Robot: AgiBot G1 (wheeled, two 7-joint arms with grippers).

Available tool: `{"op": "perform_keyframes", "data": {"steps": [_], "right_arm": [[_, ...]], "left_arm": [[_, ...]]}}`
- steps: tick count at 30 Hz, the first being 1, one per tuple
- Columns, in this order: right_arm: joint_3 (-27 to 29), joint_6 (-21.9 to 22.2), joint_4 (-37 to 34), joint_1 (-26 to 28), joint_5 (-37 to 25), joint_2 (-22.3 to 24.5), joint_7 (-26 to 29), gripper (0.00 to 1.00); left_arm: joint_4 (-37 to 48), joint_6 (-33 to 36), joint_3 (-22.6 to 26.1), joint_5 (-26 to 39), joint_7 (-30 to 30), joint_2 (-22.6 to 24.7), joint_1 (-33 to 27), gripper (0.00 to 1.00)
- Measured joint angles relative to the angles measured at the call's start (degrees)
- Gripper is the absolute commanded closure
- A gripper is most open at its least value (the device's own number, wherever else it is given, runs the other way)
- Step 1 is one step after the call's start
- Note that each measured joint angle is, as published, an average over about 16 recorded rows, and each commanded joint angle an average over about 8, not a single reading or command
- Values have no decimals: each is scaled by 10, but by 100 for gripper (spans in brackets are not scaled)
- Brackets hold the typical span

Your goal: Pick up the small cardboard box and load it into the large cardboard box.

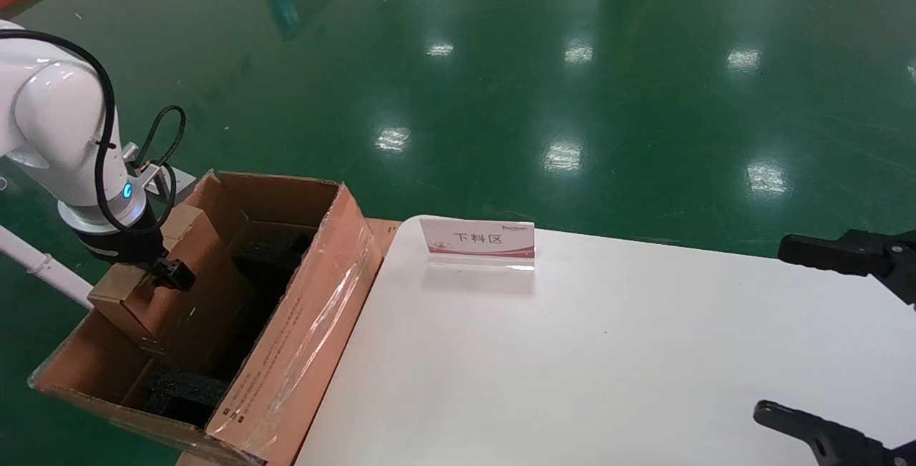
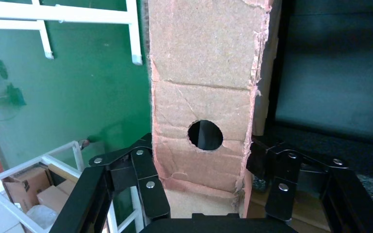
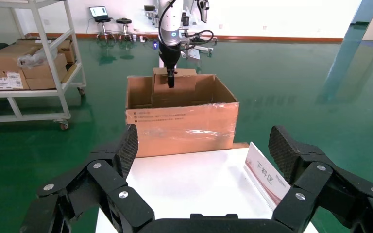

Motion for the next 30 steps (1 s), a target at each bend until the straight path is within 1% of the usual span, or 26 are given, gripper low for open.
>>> {"op": "perform_keyframes", "data": {"steps": [22, 26, 30], "right_arm": [[0, 0, 0, 0, 0, 0, 0, 0], [0, 0, 0, 0, 0, 0, 0, 0], [0, 0, 0, 0, 0, 0, 0, 0]], "left_arm": [[-9, -4, -2, 1, 2, -4, -6, 0], [-30, -15, -7, 2, 7, -13, -17, 0], [-71, -31, -14, 5, 13, -29, -38, 0]]}}
